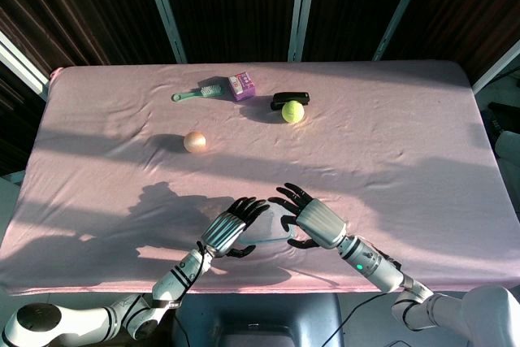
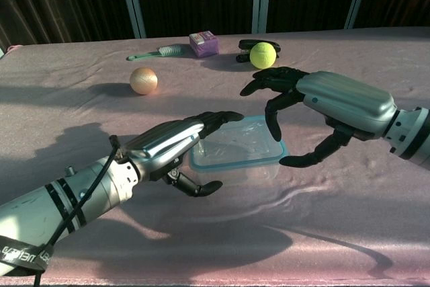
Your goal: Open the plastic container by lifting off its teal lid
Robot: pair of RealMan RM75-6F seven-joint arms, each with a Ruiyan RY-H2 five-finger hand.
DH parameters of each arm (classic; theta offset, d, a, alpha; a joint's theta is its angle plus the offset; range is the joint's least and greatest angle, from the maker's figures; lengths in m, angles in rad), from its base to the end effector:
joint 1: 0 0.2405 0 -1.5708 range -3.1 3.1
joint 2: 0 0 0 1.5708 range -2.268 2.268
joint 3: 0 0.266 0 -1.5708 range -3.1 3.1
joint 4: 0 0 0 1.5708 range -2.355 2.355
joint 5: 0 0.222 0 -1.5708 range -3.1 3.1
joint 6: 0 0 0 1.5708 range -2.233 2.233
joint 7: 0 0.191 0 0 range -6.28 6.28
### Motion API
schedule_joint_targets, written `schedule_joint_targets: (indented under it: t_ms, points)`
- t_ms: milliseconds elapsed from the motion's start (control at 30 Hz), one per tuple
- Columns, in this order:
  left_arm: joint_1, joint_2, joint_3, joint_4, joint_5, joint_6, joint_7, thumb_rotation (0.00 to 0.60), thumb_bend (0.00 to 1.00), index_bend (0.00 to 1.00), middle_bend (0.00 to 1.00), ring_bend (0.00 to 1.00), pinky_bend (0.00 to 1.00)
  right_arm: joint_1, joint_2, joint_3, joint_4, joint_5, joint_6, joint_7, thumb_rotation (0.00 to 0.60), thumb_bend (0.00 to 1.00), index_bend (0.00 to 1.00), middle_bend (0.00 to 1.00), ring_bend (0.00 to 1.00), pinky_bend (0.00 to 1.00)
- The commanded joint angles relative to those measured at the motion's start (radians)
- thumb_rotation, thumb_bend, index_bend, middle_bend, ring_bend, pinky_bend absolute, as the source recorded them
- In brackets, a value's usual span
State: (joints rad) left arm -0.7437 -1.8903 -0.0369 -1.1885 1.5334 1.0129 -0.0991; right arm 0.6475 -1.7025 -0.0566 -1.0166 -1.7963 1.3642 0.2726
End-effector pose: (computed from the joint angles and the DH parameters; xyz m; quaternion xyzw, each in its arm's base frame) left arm -0.0897 0.3173 -0.1593 -0.7708 -0.3925 -0.4535 0.2148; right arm -0.1629 -0.3340 -0.0596 0.7735 -0.2581 0.5158 0.2627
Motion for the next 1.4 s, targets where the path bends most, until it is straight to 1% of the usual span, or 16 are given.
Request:
schedule_joint_targets:
  t_ms: [33, 1000, 1233, 1400]
  points:
    - [0.001, 0.0, 0.002, 0.001, 0.002, 0.0, 0.0, 0.6, 0.35, 0.0, 0.06, 0.01, 0.09, 0.001, 0.003, 0.001, -0.004, 0.001, -0.001, -0.003, 0.6, 0.4, 0.71, 0.26, 0.06, 0.07]
    - [0.005, -0.021, 0.02, 0.079, 0.051, 0.042, -0.021, 0.6, 0.35, 0.0, 0.07, 0.03, 0.11, -0.001, 0.015, 0.006, -0.024, 0.006, 0.0, 0.004, 0.6, 0.41, 0.71, 0.26, 0.06, 0.07]
    - [0.003, -0.013, 0.025, 0.072, 0.055, 0.038, -0.044, 0.6, 0.35, 0.0, 0.06, 0.03, 0.11, 0.008, -0.006, 0.004, 0.003, 0.005, -0.019, -0.002, 0.6, 0.41, 0.71, 0.26, 0.06, 0.08]
    - [0.004, -0.006, 0.03, 0.071, 0.059, 0.039, -0.056, 0.6, 0.35, 0.0, 0.06, 0.03, 0.11, 0.01, -0.02, 0.006, 0.03, -0.003, -0.002, 0.004, 0.6, 0.42, 0.71, 0.26, 0.07, 0.09]
